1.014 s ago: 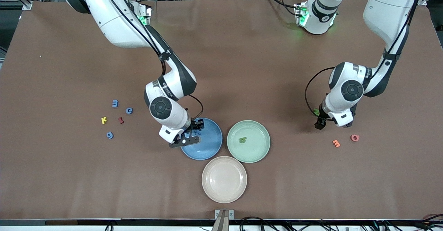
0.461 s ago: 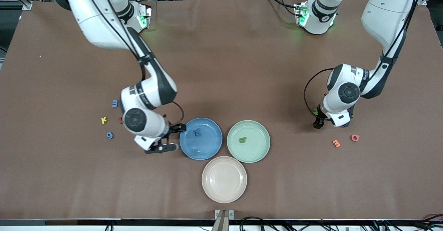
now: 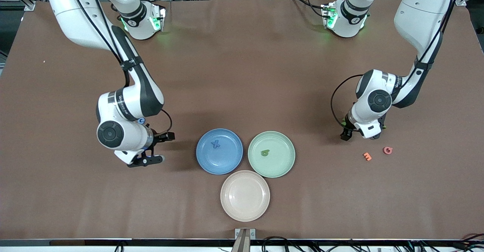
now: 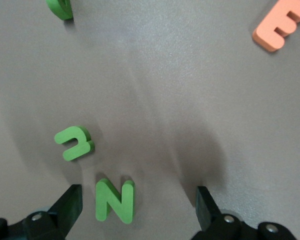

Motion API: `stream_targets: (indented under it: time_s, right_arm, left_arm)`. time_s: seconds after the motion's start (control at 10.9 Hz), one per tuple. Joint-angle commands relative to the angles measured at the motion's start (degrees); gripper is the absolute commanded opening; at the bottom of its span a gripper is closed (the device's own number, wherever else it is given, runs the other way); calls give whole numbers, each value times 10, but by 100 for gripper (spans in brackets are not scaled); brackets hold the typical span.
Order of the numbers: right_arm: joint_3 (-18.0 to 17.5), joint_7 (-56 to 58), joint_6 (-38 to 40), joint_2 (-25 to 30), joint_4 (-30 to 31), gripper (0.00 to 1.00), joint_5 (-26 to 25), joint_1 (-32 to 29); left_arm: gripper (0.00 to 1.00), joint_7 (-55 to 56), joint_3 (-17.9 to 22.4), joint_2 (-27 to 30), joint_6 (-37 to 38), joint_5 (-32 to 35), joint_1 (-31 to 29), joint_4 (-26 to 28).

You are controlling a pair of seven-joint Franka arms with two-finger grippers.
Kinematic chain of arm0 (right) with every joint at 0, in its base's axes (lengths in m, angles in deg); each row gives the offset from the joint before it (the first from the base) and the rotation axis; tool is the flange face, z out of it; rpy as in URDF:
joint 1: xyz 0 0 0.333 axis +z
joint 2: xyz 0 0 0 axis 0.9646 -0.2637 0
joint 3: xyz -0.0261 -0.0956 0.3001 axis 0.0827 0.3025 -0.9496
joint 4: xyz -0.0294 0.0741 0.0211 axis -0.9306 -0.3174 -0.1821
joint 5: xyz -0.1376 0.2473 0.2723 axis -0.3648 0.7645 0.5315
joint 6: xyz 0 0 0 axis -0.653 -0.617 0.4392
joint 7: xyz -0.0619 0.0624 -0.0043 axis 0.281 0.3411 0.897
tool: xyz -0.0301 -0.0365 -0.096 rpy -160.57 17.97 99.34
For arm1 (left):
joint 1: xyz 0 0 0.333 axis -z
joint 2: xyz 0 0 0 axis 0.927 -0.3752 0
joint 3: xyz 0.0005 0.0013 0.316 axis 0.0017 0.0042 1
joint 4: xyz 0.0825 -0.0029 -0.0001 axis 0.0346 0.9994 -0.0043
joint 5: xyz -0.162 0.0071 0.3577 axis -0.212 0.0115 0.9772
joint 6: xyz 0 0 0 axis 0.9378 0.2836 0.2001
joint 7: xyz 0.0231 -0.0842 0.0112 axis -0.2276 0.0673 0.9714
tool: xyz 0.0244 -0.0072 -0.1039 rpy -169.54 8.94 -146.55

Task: Sort letters by color into matching plates
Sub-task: 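Move the right gripper back to the blue c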

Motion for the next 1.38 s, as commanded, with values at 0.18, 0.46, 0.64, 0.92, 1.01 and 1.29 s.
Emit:
stream_targets:
  time_s: [0.18, 0.46, 0.64, 0.92, 1.01, 1.29]
  right_arm:
    - [-5, 35, -125, 131, 239, 100, -32, -45]
    - [-5, 44, -198, 155, 327, 98, -35, -60]
    - [-5, 65, -246, 159, 366, 92, -35, -72]
    - [-5, 76, -295, 157, 395, 84, -35, -92]
    - [-5, 93, -298, 155, 395, 83, -35, -100]
    - [-5, 97, -309, 149, 399, 75, -35, -108]
  left_arm:
    - [100, -19, -7, 19, 2, 19, -6, 19]
    - [100, -57, -44, 33, -18, 19, -57, 49]
    - [100, -74, -102, 33, -20, 19, -126, 50]
    - [100, -71, -127, 24, -41, 18, -142, 49]
    - [100, -64, -126, 12, -52, 18, -132, 45]
    - [100, -68, -123, 2, -60, 19, -128, 43]
